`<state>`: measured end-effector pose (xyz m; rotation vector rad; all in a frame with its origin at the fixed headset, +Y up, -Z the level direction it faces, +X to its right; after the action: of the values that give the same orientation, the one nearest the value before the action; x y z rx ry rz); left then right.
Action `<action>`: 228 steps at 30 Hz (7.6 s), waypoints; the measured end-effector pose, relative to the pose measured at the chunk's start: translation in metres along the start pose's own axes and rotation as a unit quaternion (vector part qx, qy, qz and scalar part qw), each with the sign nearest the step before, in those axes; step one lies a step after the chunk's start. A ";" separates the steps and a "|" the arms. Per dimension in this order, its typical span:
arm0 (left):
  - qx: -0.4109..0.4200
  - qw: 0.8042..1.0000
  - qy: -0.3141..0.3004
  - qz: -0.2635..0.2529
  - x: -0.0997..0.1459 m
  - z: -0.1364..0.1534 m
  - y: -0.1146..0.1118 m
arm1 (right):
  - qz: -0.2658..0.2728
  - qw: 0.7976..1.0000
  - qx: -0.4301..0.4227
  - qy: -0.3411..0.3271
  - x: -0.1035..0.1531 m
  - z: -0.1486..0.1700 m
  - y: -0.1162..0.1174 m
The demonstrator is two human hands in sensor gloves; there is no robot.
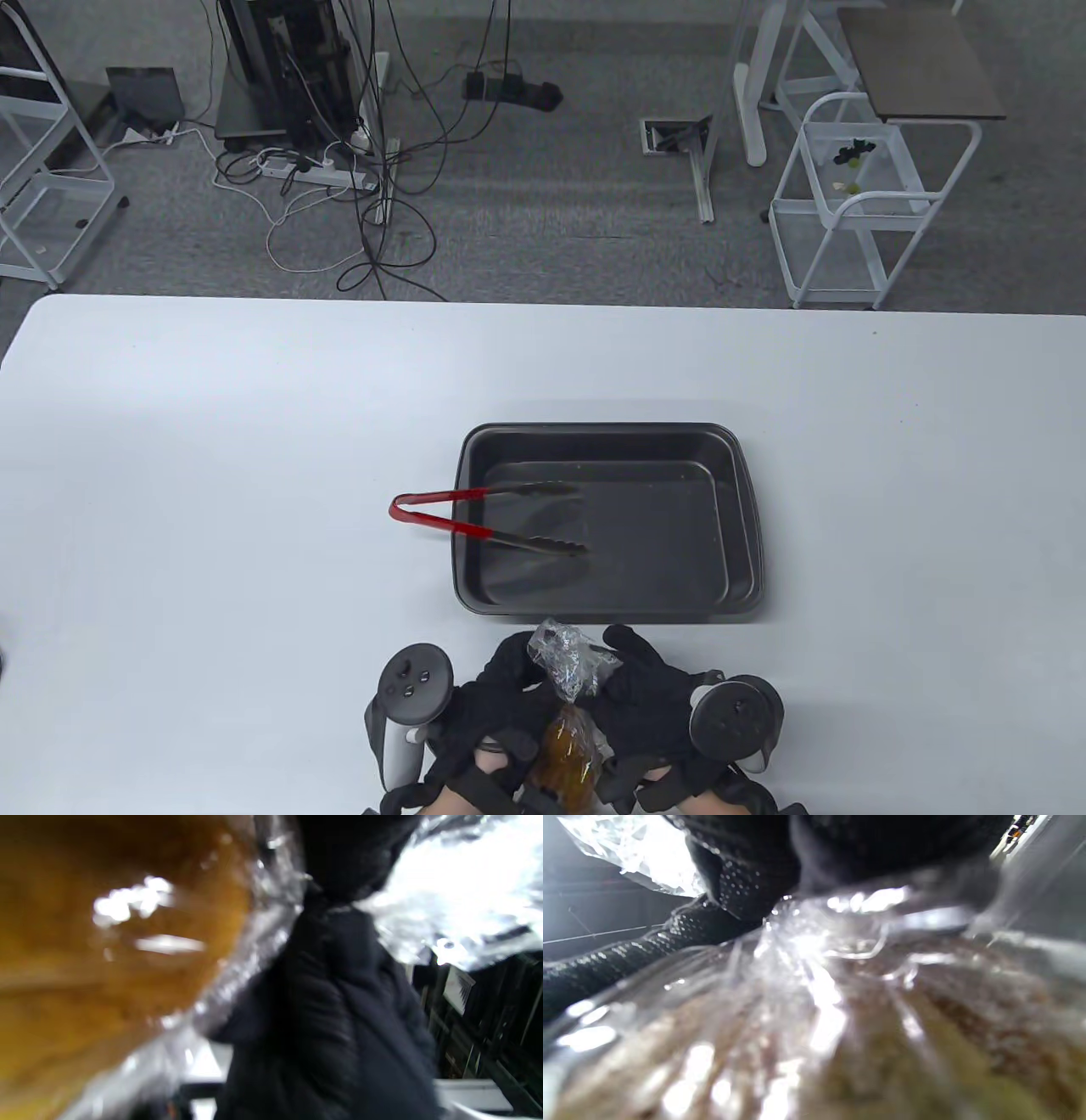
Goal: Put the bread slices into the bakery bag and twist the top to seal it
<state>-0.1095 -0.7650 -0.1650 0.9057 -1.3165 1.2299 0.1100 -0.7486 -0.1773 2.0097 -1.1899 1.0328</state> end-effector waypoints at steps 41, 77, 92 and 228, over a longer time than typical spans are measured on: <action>-0.086 0.979 -0.135 0.128 -0.008 -0.006 0.006 | -0.067 0.994 0.079 0.031 -0.007 -0.019 -0.014; -0.002 0.957 -0.188 0.222 -0.007 -0.002 -0.003 | -0.044 0.966 0.215 -0.138 0.001 -0.050 -0.009; 0.042 0.945 -0.198 0.255 -0.007 -0.002 -0.005 | -0.048 0.957 0.212 -0.193 0.006 -0.047 -0.022; -0.444 0.787 -0.427 -0.018 0.016 -0.062 -0.016 | -0.176 0.831 -0.442 0.287 -0.014 0.031 0.004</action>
<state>-0.0840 -0.7049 -0.1526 0.7533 -2.2791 -0.0280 0.1122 -0.7682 -0.2056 1.0098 -0.7076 0.6292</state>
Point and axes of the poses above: the tracker on the back of each hand, its own z axis roughly to the little-finger side, its own x axis roughly from the fingertips to the wrist, y = z × x, the point moved 1 cm from there along -x, roughly from the wrist to the fingertips, and after that the axes turned 2 degrees about -y, right-handed, at the moved point
